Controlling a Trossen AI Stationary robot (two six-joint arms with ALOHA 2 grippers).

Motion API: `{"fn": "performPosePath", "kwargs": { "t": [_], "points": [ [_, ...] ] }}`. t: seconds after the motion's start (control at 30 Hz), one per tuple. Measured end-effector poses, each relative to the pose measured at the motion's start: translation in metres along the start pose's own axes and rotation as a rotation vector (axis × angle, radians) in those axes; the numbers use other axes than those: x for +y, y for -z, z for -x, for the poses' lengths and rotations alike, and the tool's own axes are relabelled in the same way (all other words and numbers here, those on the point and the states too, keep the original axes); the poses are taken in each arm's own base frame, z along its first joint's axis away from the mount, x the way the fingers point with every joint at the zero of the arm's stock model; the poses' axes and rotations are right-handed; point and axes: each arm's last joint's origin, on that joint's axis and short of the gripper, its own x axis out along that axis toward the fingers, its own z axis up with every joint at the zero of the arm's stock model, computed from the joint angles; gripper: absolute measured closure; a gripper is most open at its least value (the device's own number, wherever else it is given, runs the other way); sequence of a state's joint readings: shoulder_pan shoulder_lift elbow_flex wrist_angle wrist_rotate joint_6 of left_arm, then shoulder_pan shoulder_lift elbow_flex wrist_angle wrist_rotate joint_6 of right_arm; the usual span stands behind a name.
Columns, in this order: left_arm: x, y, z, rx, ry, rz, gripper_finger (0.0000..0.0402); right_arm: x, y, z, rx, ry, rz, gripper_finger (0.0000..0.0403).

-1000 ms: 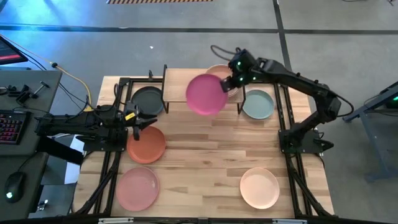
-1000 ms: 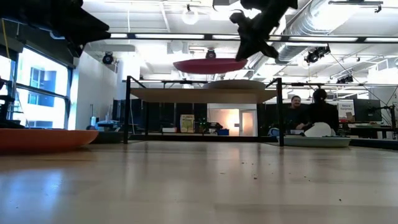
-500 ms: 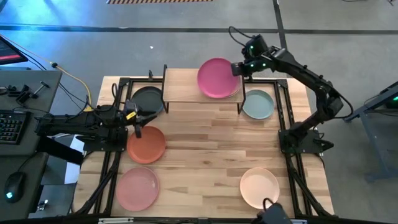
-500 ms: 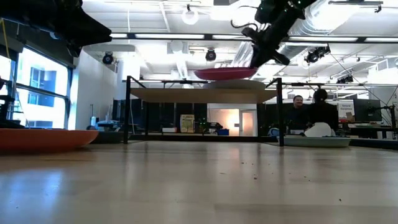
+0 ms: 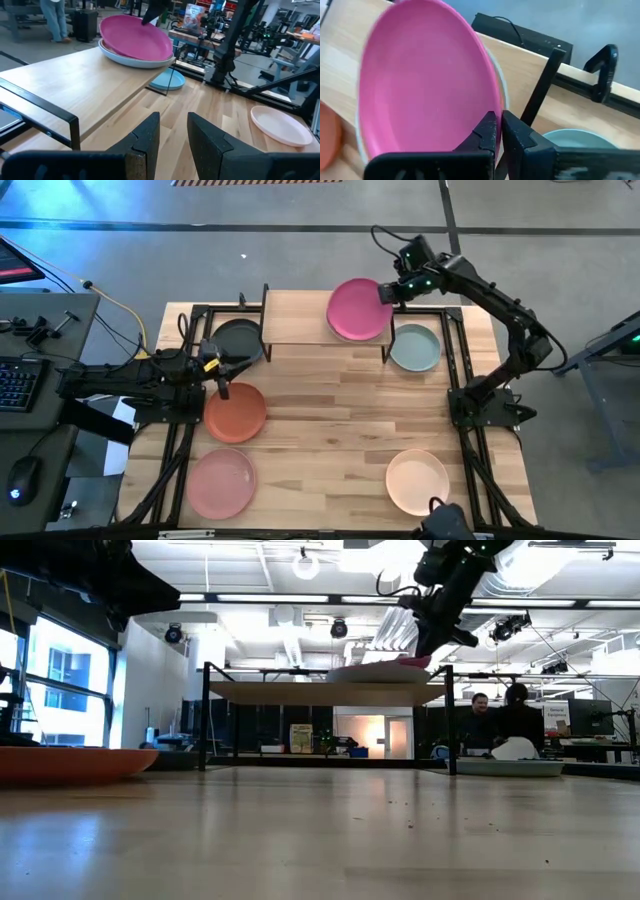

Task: Place and stack plates onto a shelf
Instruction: Stack the pink plate on top of the brown plate on the shelf

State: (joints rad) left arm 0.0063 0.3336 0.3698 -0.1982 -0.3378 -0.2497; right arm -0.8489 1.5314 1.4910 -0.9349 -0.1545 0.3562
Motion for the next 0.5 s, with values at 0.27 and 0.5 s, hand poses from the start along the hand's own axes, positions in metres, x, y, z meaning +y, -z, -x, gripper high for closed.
{"fn": "performPosePath", "kwargs": {
  "t": [0.27, 0.5],
  "points": [
    [0.0009, -0.0003, 0.0000, -0.009, -0.032, 0.000, 0.0312, 0.0010, -0.0016, -0.0003, -0.030, 0.029, 0.024, 0.0403],
    [0.0009, -0.0003, 0.0000, -0.009, -0.032, 0.000, 0.0312, 0.0068, -0.0004, -0.0011, -0.034, 0.018, 0.040, 0.0403]
  ]
}}
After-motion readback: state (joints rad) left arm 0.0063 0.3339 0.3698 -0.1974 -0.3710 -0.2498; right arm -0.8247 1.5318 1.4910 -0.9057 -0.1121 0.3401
